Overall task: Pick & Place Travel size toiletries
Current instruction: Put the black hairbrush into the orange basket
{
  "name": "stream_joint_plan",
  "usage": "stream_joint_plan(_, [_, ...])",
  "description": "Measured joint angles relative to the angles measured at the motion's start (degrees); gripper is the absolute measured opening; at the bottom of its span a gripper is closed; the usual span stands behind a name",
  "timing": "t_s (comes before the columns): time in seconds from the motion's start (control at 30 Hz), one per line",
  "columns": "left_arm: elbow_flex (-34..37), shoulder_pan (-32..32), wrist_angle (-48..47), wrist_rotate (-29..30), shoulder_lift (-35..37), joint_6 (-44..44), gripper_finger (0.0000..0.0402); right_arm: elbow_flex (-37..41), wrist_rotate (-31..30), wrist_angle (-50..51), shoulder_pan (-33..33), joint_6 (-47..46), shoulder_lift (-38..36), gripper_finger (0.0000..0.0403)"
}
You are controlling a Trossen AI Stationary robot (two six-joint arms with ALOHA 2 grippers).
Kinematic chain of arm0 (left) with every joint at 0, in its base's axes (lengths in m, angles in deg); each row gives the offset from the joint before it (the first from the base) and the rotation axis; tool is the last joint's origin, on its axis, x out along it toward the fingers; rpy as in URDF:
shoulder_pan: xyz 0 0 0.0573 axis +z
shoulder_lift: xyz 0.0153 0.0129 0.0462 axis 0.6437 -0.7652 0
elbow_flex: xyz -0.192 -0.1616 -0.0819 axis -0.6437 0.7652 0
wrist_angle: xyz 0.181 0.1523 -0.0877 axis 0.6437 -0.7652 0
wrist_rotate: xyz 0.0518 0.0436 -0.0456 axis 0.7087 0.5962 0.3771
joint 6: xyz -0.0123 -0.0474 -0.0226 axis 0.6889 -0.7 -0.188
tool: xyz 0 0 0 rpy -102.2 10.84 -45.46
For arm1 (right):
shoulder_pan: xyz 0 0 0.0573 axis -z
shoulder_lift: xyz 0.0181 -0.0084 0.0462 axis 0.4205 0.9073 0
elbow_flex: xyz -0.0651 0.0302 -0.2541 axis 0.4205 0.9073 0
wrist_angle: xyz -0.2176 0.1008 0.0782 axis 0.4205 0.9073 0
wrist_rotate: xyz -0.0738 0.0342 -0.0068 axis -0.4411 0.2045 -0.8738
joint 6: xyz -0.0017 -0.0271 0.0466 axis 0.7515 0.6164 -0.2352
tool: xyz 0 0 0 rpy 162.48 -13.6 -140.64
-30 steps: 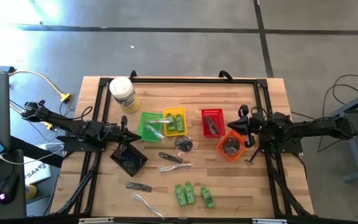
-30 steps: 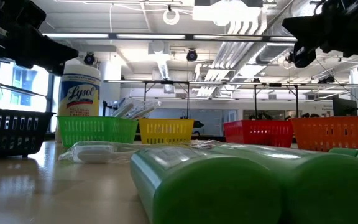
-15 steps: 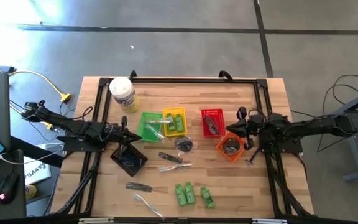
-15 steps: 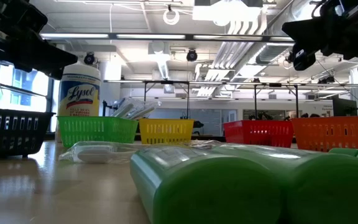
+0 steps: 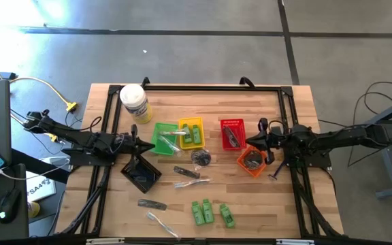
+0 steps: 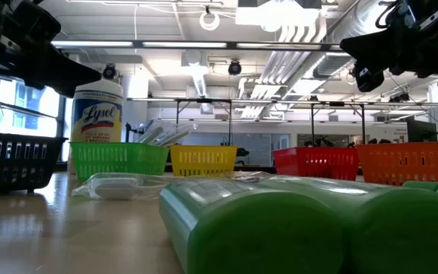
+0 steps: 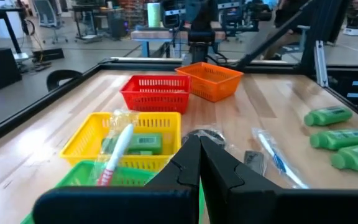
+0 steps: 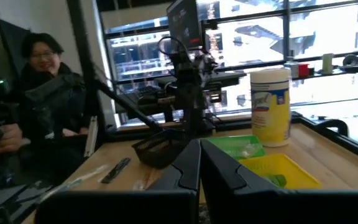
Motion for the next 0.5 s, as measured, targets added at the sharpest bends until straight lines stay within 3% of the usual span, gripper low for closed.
stream_joint_plan(0.17, [0.0,0.0,2.8,0.0,0.0,0.1,0.0,0.0,-5.4,-1.4,0.0,-2.6,1.2,0.0002])
stream_joint_plan(0.5, [0.0,0.0,2.6,-1.2,0.0,-0.7,0.0,0.0,-6.1,-1.7,0.0,-4.4,1.2,0.0002])
